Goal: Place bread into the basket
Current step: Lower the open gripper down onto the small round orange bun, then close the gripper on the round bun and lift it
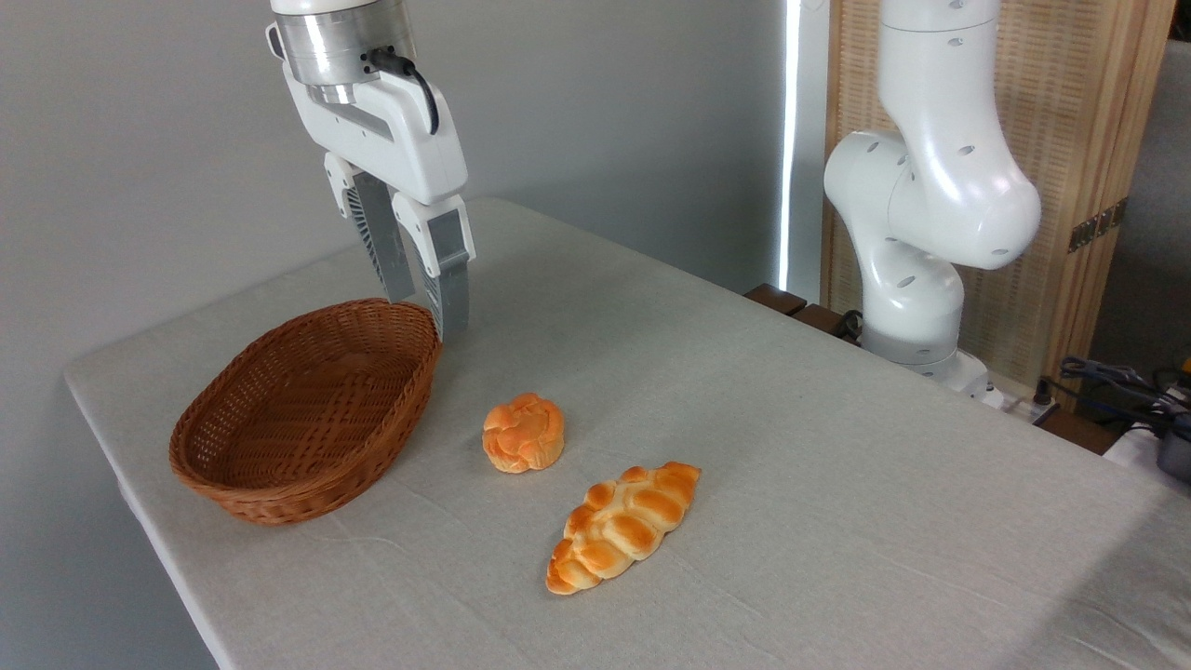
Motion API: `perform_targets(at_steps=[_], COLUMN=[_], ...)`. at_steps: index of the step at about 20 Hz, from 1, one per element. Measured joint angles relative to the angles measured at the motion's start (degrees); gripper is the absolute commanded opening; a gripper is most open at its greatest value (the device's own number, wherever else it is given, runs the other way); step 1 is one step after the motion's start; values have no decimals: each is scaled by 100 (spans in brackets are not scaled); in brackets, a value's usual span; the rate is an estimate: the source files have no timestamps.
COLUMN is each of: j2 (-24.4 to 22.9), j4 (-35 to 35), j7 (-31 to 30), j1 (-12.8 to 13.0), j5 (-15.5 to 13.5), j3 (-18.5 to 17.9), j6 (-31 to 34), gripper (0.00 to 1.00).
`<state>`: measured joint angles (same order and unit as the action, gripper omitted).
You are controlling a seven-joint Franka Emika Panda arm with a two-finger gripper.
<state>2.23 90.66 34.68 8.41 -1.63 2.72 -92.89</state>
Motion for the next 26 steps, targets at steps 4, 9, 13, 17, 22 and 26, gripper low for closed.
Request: perform_targets(at_steps=[4,9,13,17,22,26], j2=[-34,-34,-35,-101,-331,-363], j4=[44,46,84,516,1572,2015], j7=[92,107,107,107,107,108], j1=[13,15,15,16,14,18], j5=[0,0,0,0,1,1], j3=[-3,2,3,3,-5,2], j6=[60,69,72,-100,-861,-1097], gripper=[100,100,100,100,100,100])
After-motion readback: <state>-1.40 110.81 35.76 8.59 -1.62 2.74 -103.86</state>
